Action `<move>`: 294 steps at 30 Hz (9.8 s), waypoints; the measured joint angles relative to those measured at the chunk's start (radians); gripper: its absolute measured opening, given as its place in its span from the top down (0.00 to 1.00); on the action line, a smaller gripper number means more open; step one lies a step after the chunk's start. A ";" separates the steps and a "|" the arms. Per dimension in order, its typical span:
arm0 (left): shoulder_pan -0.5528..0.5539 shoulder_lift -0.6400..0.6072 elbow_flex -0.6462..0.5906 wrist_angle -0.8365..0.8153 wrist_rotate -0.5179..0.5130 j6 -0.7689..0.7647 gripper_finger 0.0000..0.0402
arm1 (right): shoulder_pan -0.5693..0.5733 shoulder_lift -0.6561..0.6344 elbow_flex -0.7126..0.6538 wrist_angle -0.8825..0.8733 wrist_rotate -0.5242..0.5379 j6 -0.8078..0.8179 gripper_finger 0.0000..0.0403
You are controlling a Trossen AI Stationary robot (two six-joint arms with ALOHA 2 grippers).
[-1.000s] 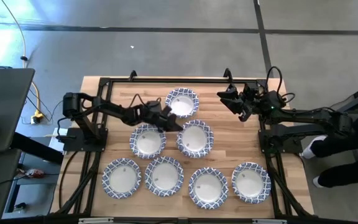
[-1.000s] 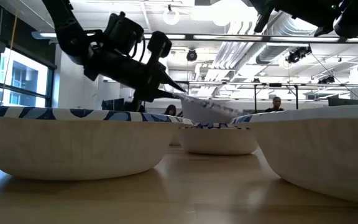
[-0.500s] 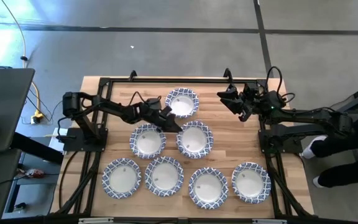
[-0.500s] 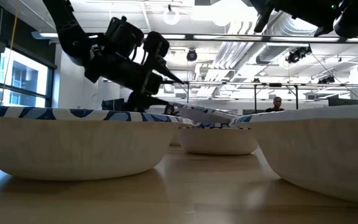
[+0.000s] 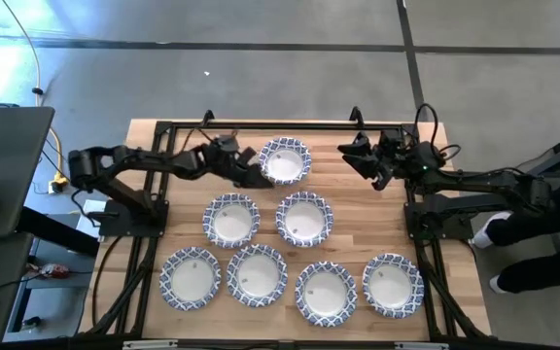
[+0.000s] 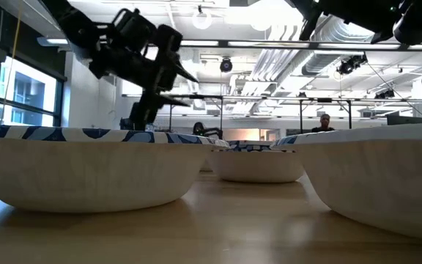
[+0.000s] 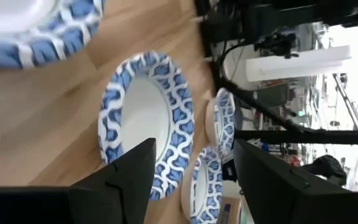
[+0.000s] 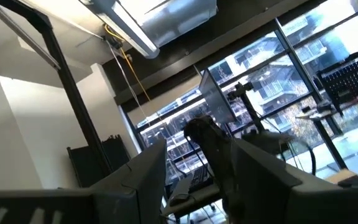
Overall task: Nest bowls inside each other
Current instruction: Stack the white patterned bowl on top of the other white patterned bowl
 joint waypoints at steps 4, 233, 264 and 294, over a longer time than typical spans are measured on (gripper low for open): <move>0.089 -0.078 0.001 -0.078 -0.005 0.070 0.49 | 0.000 0.000 0.000 -0.081 0.013 0.037 0.57; -0.061 0.323 0.099 0.148 0.176 -0.046 0.80 | -0.059 0.002 0.000 -0.157 -0.019 0.073 0.57; 0.020 0.323 0.249 -0.163 0.155 0.147 0.37 | -0.058 0.002 0.000 -0.158 -0.045 0.072 0.57; 0.369 0.323 0.360 -1.209 0.170 1.210 0.37 | -0.052 0.002 0.000 -0.181 -0.032 0.099 0.57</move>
